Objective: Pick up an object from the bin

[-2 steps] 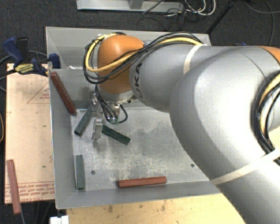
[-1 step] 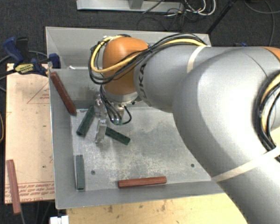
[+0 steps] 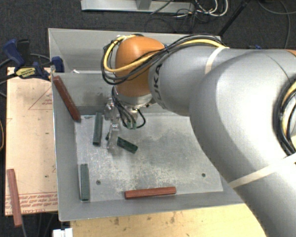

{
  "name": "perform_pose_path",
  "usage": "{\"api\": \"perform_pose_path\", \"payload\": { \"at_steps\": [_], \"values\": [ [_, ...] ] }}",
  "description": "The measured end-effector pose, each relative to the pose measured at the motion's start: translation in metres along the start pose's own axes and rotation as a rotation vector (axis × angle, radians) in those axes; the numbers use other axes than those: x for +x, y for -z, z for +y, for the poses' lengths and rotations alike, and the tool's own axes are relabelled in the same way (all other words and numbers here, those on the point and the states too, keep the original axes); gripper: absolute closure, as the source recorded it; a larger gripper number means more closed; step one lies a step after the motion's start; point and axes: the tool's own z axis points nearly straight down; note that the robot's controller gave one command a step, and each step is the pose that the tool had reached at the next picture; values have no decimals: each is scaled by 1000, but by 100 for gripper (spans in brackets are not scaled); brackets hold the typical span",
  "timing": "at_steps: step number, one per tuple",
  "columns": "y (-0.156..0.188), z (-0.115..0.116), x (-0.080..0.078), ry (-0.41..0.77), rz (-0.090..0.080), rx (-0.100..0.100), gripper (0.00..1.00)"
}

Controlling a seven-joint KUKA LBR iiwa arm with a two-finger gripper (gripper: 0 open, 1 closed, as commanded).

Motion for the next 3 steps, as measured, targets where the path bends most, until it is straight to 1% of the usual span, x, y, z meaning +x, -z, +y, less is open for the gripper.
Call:
{"api": "perform_pose_path", "payload": {
  "at_steps": [1, 2, 3],
  "values": [
    [11, -57, 29, -147, -1, 2, 0],
    [10, -55, 29, -144, -2, 1, 100],
    [136, -91, 45, -84, -11, -1, 100]
  ]
}}
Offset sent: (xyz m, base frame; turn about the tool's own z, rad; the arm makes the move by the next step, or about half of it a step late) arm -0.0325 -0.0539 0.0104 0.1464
